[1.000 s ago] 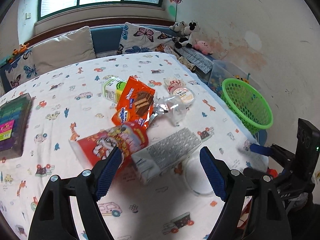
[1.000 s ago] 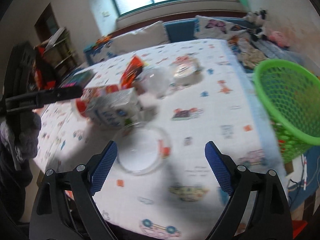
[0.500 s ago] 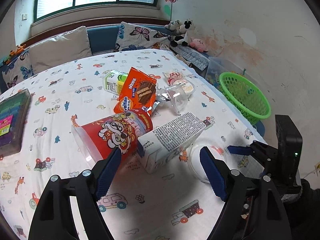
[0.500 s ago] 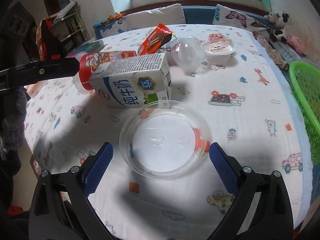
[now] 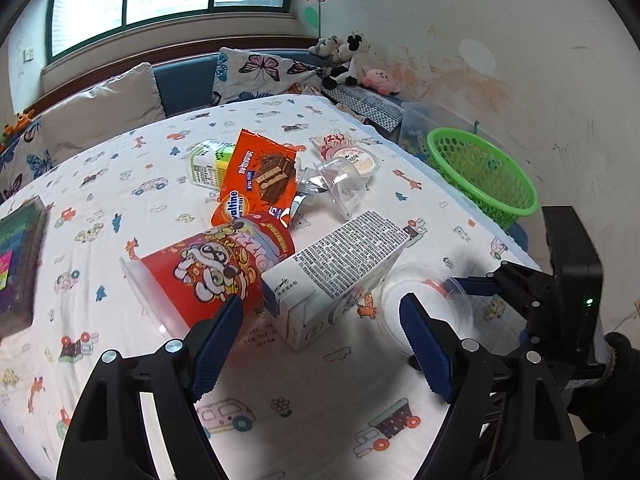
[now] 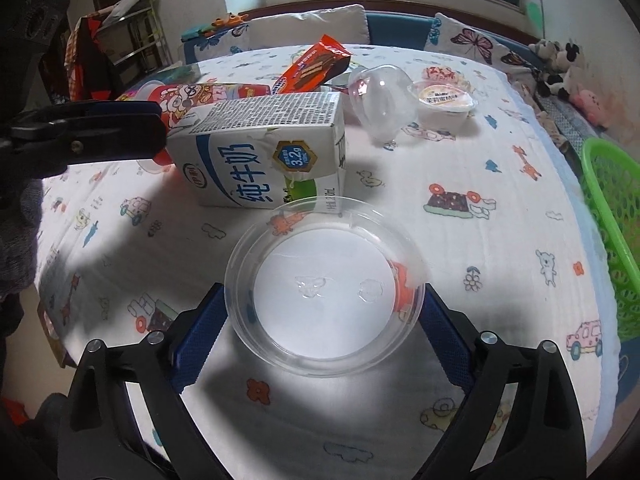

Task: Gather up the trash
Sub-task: 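Grasp white milk carton with left tool while right tool carries dish to basket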

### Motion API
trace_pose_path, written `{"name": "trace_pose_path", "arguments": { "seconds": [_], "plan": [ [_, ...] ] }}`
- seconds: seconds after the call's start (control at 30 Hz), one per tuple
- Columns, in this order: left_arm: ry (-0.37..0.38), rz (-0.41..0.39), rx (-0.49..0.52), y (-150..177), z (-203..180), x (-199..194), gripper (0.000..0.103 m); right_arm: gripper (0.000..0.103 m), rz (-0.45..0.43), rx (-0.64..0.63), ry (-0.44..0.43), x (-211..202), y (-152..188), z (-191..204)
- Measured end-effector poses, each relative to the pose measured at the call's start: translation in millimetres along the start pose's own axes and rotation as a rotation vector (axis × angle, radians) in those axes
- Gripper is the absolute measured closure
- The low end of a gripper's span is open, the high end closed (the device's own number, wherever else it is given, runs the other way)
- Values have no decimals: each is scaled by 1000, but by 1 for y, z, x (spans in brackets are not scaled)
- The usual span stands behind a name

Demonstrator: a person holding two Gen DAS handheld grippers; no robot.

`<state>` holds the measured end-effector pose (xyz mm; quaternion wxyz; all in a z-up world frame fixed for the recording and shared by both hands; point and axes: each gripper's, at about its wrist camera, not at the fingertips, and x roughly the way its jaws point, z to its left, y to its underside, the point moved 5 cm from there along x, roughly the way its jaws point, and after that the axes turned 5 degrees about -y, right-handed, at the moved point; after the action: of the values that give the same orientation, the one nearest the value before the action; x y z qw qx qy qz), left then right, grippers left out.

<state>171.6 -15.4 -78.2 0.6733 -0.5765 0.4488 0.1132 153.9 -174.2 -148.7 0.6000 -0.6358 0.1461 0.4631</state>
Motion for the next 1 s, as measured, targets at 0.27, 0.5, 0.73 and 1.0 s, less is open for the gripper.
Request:
{"name": "trace_pose_path", "arguments": {
  "seconds": [0.27, 0.5, 0.73, 1.0],
  "plan": [
    [12, 17, 101, -17, -7, 14, 25, 11, -8, 40, -18, -19, 2, -12],
    [22, 74, 243, -25, -28, 39, 25, 11, -36, 88, -7, -44, 1, -31],
    [2, 117, 355, -30, -41, 58, 25, 11, -67, 122, 2, -64, -1, -46],
    [-16, 179, 392, -31, -43, 77, 31, 11, -100, 168, 2, -82, -4, -62]
  ]
}}
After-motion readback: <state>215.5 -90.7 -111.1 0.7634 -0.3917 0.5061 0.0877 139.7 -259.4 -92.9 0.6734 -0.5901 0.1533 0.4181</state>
